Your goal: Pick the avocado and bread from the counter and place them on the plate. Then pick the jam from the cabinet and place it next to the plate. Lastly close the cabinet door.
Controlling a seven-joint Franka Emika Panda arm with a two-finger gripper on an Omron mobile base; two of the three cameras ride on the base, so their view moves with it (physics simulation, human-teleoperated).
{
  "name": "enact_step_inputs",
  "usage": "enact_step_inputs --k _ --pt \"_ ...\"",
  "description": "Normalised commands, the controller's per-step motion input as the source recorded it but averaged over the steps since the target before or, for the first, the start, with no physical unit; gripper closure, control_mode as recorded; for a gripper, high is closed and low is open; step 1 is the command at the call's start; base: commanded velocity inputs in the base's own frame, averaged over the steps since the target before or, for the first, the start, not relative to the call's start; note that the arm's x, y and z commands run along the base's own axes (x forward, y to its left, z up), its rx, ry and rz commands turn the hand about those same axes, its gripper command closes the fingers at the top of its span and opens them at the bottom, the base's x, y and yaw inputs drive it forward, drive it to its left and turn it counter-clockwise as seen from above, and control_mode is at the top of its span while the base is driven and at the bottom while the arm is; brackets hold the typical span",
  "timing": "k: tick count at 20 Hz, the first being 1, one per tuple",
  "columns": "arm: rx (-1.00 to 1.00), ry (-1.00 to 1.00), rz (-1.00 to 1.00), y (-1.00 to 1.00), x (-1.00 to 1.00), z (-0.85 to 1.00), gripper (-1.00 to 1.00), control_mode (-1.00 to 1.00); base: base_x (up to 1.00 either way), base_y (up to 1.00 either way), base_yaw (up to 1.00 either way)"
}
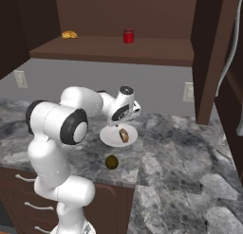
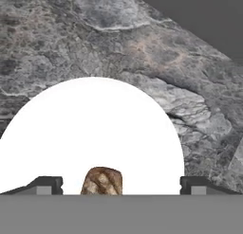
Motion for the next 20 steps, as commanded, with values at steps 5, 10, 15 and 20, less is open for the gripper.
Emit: enact_step_inputs --k 5,10,15,20 --pt "0.01 -0.1 0.0 0.0 -0.72 0.23 -1.0 -1.0 0.0 0.0 0.0" --pt "0.08 -0.05 -0.03 0.0 -0.85 0.42 -1.0 -1.0 0.0 0.0 0.0" --pt "0.1 0.0 -0.14 0.0 -0.83 0.35 -1.0 -1.0 0.0 0.0 0.0" --pt "0.06 0.01 -0.19 0.0 -0.69 0.2 -1.0 -1.0 0.0 0.0 0.0"
